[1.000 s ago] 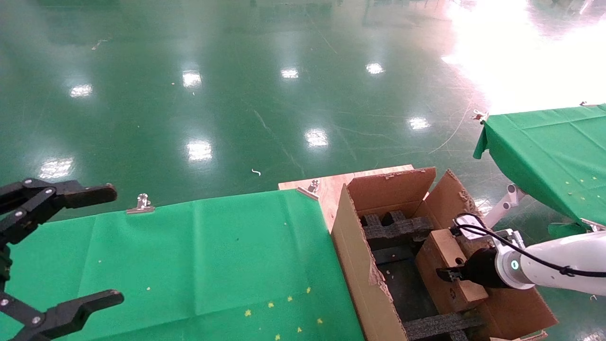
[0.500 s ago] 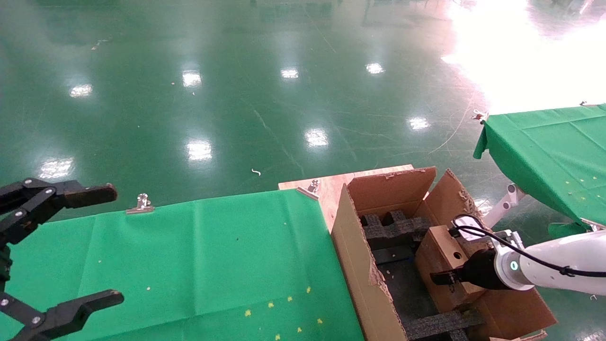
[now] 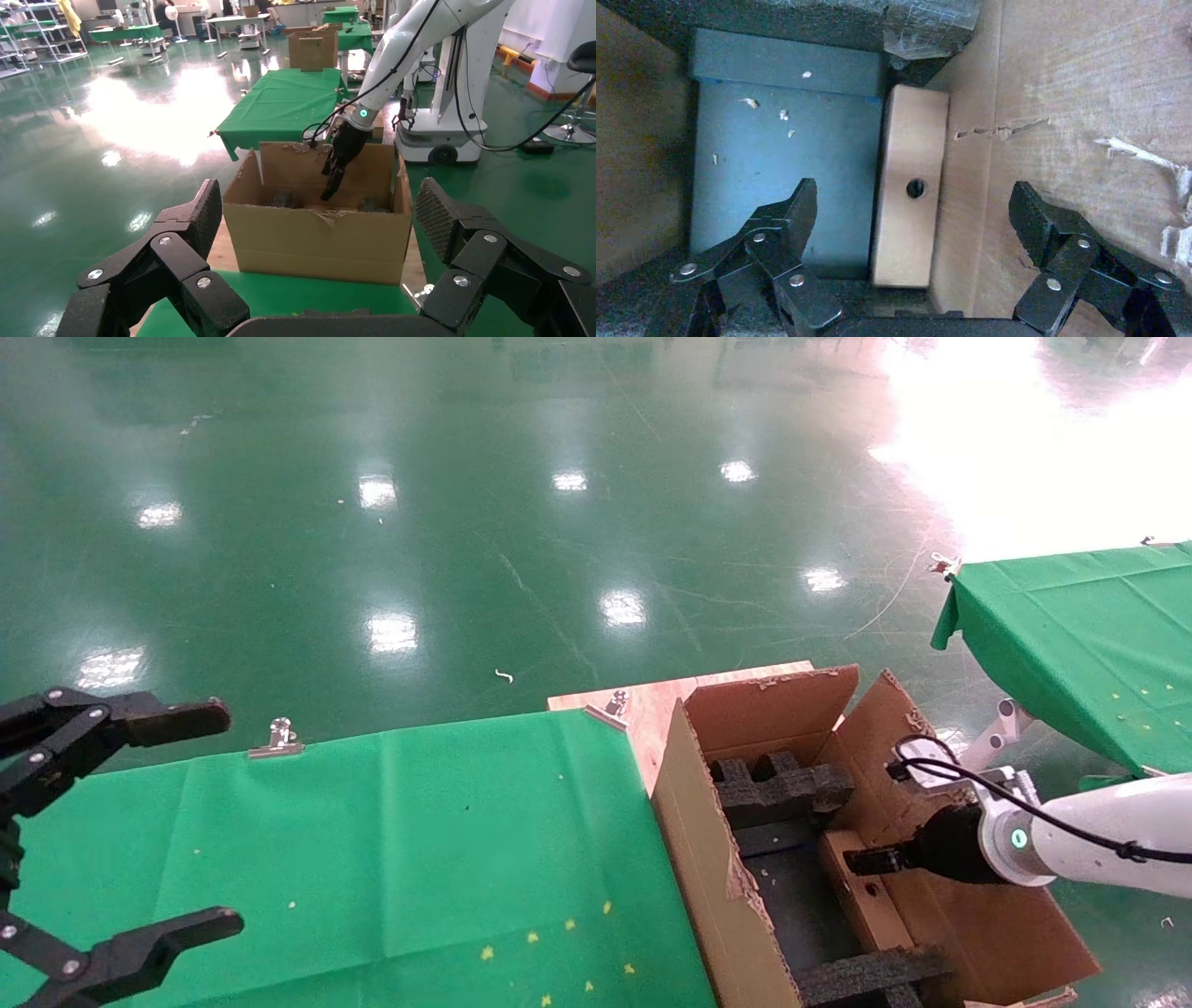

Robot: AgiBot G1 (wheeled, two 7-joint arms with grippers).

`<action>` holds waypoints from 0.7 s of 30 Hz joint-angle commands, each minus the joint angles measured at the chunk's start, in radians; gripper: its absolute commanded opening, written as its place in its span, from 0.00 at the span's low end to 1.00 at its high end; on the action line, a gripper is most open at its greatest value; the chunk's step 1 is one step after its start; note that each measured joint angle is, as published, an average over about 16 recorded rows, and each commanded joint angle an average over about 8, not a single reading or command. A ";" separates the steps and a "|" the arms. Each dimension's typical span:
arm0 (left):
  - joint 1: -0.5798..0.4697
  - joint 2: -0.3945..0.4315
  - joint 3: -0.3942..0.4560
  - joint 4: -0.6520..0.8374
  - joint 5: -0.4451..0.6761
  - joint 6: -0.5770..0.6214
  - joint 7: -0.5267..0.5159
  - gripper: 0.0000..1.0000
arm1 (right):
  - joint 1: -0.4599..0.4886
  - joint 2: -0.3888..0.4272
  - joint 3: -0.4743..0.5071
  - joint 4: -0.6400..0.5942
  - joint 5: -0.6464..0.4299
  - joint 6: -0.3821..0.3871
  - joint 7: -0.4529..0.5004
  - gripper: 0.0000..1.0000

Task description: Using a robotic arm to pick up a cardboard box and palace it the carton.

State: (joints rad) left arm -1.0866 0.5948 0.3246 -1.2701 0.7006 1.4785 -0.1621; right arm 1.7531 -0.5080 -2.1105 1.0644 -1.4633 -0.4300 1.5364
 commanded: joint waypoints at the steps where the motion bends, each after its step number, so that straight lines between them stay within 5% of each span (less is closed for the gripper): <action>1: 0.000 0.000 0.000 0.000 0.000 0.000 0.000 1.00 | 0.007 0.005 0.000 0.004 -0.004 -0.001 0.000 1.00; 12: 0.000 0.000 0.000 0.000 0.000 0.000 0.000 1.00 | 0.166 0.081 0.082 0.148 0.029 -0.009 -0.024 1.00; 21: 0.000 0.000 0.001 0.000 0.000 0.000 0.000 1.00 | 0.284 0.130 0.229 0.297 0.298 -0.149 -0.179 1.00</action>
State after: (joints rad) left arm -1.0866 0.5945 0.3251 -1.2700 0.7002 1.4782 -0.1618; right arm 2.0288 -0.3784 -1.8885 1.3531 -1.1779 -0.5751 1.3640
